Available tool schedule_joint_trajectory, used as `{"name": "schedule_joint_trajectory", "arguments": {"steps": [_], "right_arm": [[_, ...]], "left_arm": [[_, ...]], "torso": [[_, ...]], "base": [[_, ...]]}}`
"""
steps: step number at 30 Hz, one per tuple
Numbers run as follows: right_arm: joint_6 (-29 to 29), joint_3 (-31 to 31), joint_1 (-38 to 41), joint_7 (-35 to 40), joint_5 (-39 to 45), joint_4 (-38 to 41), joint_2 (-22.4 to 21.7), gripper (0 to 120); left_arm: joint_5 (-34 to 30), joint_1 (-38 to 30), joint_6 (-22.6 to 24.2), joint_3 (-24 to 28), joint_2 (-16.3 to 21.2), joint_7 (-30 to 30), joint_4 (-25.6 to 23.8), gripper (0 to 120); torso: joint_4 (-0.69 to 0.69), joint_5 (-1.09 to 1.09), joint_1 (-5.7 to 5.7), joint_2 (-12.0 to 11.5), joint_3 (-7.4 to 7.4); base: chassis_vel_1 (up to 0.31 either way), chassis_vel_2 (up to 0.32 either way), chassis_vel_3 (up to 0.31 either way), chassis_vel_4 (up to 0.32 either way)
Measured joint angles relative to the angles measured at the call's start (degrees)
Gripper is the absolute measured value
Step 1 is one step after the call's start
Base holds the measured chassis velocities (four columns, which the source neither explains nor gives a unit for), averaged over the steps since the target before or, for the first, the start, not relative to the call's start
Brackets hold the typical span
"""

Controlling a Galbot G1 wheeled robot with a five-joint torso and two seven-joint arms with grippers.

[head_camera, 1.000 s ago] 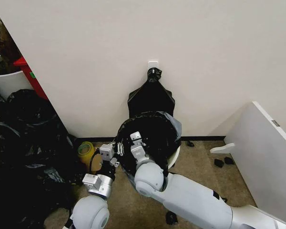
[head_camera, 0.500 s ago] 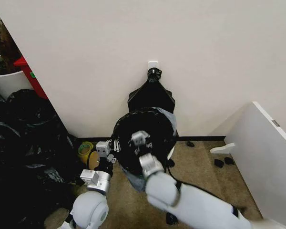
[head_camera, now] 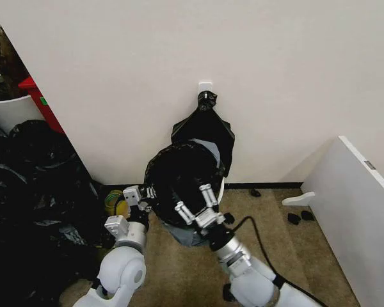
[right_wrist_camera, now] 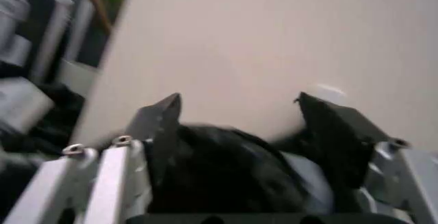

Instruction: Place the garbage bag over the trash bin.

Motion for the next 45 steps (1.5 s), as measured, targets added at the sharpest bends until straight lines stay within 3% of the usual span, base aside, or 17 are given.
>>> {"name": "schedule_joint_trajectory", "arguments": {"steps": [10, 22, 28, 32, 36, 38, 40, 44, 45], "right_arm": [[-0.34, 3.11, -9.13, 4.23, -3.52, -1.55, 0.0, 99], [0.31, 4.93, -9.01, 3.85, -8.39, -4.74, 1.51, 100], [-0.89, 4.9, -9.53, 3.88, -8.07, -4.54, 1.39, 81], [-0.91, 4.67, -10.45, 3.8, -8.13, -4.02, 0.86, 60], [-0.84, 3.57, -10.97, 3.48, -6.42, -2.31, 0.11, 47], [-0.88, 3.46, -11.0, 3.46, -6.26, -2.15, 0.03, 47], [-2.17, 2.44, -11.13, 3.61, -5.03, -0.8, -0.77, 34], [-7.94, -0.25, -11.3, 5.44, -2.27, 2.01, -2.76, 32], [-12.96, -2.73, -11.19, 7.03, 1.07, 4.23, -4.26, 39]], "left_arm": [[-7.0, -0.53, 3.91, -5.73, -1.04, -2.68, -1.39, 1], [-7.16, 0.92, 4.25, -6.27, -0.19, -2.75, -4.1, 1], [-6.95, 1.16, 4.26, -6.26, 0.36, -2.75, -4.55, 1], [-6.9, 1.14, 4.37, -6.04, 0.43, -2.79, -4.67, 1], [-6.76, 1.12, 4.44, -5.8, 0.48, -2.8, -4.64, 1], [-6.75, 1.11, 4.45, -5.78, 0.48, -2.8, -4.63, 1], [-6.61, 1.09, 4.45, -5.58, 0.5, -2.8, -4.5, 1], [-6.38, 1.07, 4.46, -5.25, 0.5, -2.8, -4.33, 1], [-6.09, 1.02, 4.46, -4.96, 0.45, -2.8, -4.17, 1]], "torso": [[0.0, -0.01, 0.0, 0.0, 0.0], [0.01, 0.0, 0.0, 0.0, 0.01], [0.0, 0.0, 0.0, 0.0, 0.0], [0.0, 0.0, 0.0, 0.0, 0.0], [0.0, 0.0, 0.0, 0.0, 0.0], [0.0, 0.0, 0.0, 0.0, 0.0], [0.0, 0.0, 0.0, 0.0, 0.0], [0.0, 0.0, 0.0, 0.0, 0.01], [-0.01, -0.01, 0.0, 0.0, 0.0]], "base": [[0.0, 0.0, 0.0, 0.0], [0.0, 0.0, 0.0, 0.0], [0.0, 0.0, 0.0, 0.0], [0.0, 0.0, 0.0, 0.0], [0.0, 0.0, 0.0, 0.0], [0.0, 0.0, 0.0, 0.0], [0.0, 0.0, 0.0, 0.0], [0.0, 0.0, 0.0, 0.0], [0.0, 0.0, 0.0, 0.0]]}}
